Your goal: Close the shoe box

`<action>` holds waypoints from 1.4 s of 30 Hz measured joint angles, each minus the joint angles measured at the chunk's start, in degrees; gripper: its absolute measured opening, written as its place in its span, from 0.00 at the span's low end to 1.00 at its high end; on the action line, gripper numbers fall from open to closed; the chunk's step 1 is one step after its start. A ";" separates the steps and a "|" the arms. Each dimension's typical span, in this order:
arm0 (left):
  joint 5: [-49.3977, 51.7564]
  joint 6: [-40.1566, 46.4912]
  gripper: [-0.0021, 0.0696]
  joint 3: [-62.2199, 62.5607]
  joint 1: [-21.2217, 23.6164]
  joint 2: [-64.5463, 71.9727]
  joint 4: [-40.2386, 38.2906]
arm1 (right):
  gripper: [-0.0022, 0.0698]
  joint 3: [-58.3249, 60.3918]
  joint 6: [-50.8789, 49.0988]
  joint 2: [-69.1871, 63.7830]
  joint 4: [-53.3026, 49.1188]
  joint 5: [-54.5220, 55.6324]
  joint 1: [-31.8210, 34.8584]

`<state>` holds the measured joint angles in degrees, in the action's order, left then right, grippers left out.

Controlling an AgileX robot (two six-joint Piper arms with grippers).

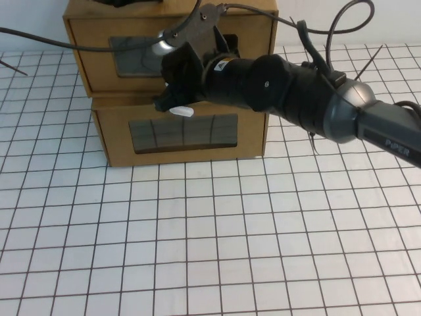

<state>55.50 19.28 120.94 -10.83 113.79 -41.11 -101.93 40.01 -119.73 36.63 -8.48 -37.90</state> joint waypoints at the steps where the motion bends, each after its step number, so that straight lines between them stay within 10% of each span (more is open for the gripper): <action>1: 0.11 0.15 0.03 0.00 0.00 0.00 0.00 | 0.01 -0.13 0.00 0.00 0.00 -0.63 0.10; 20: 9.38 2.90 0.03 2.52 1.12 -15.27 6.71 | 0.01 -0.45 4.08 17.70 -2.36 -25.75 0.12; 32: 11.98 -2.11 0.03 -7.65 1.12 -42.40 22.70 | 0.01 1.43 -31.14 38.38 -38.22 -39.49 7.12; 42: 3.29 -4.25 0.03 -41.21 1.12 -68.94 25.06 | 0.01 30.62 -44.02 60.59 -45.77 -30.28 10.45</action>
<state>58.79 15.03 79.73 -9.71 44.85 -16.05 -71.31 -4.01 -59.14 -9.14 -38.77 -27.46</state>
